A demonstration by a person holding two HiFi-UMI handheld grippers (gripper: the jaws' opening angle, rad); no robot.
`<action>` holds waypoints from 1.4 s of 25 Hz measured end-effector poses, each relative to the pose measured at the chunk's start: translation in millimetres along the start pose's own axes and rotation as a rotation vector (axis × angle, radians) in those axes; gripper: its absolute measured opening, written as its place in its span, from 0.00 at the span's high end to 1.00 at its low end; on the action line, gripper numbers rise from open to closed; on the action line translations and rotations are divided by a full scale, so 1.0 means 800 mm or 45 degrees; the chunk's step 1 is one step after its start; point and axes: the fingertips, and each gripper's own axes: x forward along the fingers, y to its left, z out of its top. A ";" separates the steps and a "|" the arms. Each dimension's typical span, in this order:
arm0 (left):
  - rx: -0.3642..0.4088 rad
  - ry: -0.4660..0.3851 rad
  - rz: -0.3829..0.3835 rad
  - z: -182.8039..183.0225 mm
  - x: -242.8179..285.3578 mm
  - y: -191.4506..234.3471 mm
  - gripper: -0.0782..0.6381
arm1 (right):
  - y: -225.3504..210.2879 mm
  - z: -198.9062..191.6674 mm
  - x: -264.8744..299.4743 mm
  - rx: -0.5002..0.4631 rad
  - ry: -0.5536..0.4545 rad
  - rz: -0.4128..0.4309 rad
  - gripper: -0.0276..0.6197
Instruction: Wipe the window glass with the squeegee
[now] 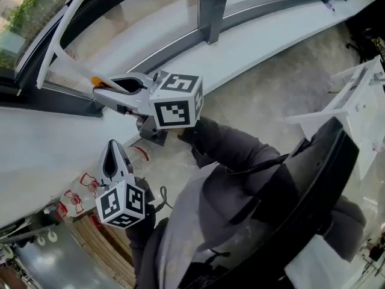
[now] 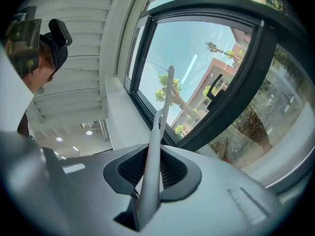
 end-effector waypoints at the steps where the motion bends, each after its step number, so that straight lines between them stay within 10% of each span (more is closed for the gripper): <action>1: -0.001 -0.015 -0.008 -0.001 -0.010 -0.009 0.89 | 0.010 -0.001 -0.017 -0.016 -0.001 -0.018 0.86; 23: 0.078 -0.300 -0.048 0.049 -0.049 -0.254 0.89 | 0.089 0.107 -0.273 -0.538 0.075 -0.237 0.86; 35: 0.127 -0.418 -0.028 0.082 -0.054 -0.293 0.89 | 0.101 0.134 -0.302 -0.622 0.052 -0.252 0.86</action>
